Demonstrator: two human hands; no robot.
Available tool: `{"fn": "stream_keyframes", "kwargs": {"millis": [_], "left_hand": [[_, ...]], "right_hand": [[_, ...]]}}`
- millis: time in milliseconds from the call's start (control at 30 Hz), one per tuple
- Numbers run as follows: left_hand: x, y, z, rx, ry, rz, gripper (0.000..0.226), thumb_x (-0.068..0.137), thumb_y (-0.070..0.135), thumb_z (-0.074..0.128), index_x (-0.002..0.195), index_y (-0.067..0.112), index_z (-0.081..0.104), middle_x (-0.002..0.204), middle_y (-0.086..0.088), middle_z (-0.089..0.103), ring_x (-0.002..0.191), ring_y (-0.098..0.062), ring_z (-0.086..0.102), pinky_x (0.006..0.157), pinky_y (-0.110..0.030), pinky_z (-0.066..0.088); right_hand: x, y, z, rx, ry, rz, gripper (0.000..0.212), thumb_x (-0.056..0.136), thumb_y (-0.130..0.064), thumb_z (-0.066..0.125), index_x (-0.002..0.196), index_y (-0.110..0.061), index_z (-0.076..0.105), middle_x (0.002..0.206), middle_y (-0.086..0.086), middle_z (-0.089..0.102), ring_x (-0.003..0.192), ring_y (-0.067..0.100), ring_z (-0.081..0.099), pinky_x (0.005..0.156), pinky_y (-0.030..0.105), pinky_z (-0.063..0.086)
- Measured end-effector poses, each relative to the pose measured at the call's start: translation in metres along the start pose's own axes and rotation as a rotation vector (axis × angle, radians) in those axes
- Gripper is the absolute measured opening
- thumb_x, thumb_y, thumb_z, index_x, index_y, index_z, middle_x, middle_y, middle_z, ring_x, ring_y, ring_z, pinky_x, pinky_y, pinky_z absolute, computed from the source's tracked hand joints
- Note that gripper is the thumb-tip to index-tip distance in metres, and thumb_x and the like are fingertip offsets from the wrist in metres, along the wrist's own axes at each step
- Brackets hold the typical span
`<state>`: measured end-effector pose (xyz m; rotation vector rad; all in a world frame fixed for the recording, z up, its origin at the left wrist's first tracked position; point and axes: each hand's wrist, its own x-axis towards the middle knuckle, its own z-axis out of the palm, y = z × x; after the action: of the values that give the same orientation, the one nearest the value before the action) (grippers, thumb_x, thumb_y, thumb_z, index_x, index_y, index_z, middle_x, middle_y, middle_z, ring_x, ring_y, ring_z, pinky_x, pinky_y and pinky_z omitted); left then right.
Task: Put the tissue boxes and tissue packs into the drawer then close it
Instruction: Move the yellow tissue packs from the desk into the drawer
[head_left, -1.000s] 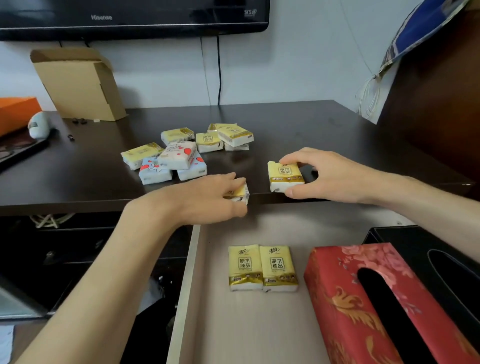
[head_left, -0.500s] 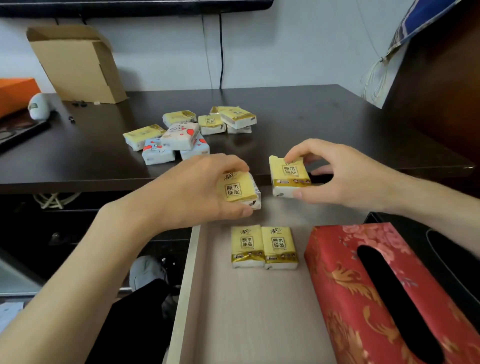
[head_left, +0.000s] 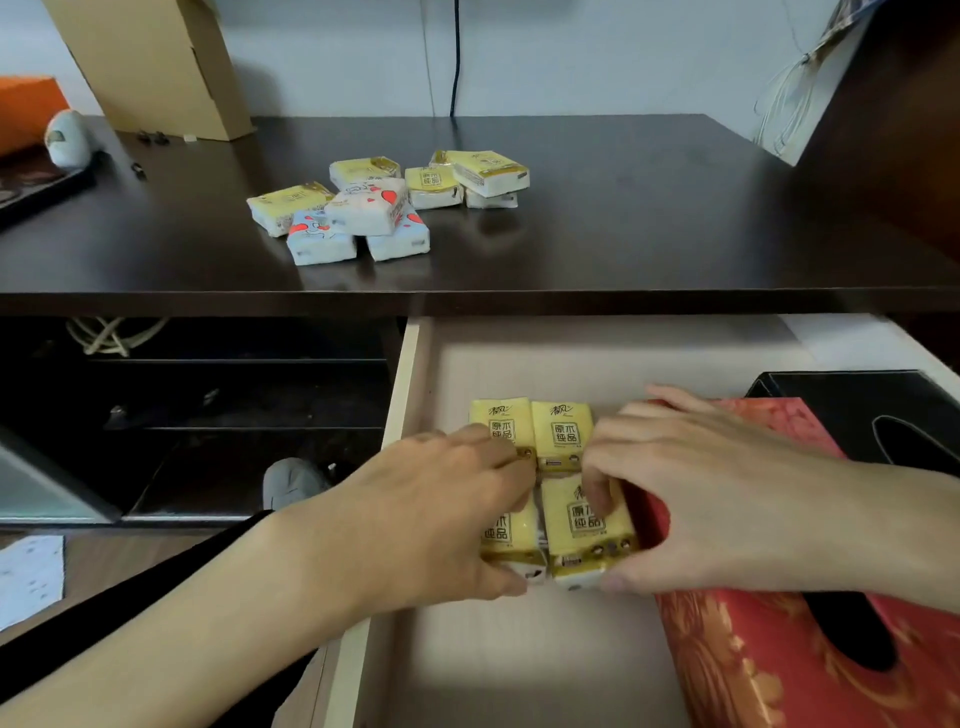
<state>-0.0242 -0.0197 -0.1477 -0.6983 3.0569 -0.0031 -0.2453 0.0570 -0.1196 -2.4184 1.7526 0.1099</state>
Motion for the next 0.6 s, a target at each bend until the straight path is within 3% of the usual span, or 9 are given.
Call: {"fn": "stream_keyframes", "kwargs": {"millis": [100,200,400,600], "left_hand": [[0.001,0.003,0.007,0.042,0.037,0.043,0.055,0.066,0.072,0.063,0.095,0.026,0.058,0.096,0.008,0.058,0.088,-0.016,0.057,0.066,-0.032,0.048],[0.003,0.003,0.011,0.054,0.031,0.058,0.060,0.066,0.076,0.062,0.097,0.025,0.060,0.100,0.007,0.055,0.087,-0.015,0.055,0.063,-0.032,0.045],[0.001,-0.001,0.010,0.031,-0.015,0.050,0.056,0.071,0.076,0.056,0.099,0.030,0.067,0.102,0.009,0.045,0.092,-0.010,0.046,0.066,-0.031,0.045],[0.004,-0.002,0.015,0.035,-0.006,0.061,0.055,0.073,0.066,0.067,0.114,0.029,0.061,0.105,0.010,0.050,0.095,-0.012,0.049,0.063,-0.028,0.031]], "right_hand": [[0.002,-0.007,0.002,-0.058,-0.075,0.029,0.061,0.072,-0.090,0.038,0.105,-0.041,0.052,0.104,-0.024,0.048,0.109,0.000,0.041,0.125,0.038,0.006],[0.003,-0.011,0.000,-0.097,-0.156,0.040,0.063,0.077,-0.086,0.037,0.112,-0.038,0.057,0.108,-0.022,0.045,0.114,0.003,0.040,0.126,0.045,0.002],[0.003,-0.008,-0.001,-0.121,-0.192,0.042,0.063,0.081,-0.083,0.039,0.117,-0.038,0.065,0.116,-0.021,0.045,0.118,0.003,0.037,0.126,0.044,0.001],[0.015,-0.013,0.007,-0.195,-0.175,0.043,0.063,0.075,-0.075,0.060,0.123,-0.036,0.055,0.107,-0.015,0.041,0.100,0.007,0.029,0.121,0.047,0.009]]}}
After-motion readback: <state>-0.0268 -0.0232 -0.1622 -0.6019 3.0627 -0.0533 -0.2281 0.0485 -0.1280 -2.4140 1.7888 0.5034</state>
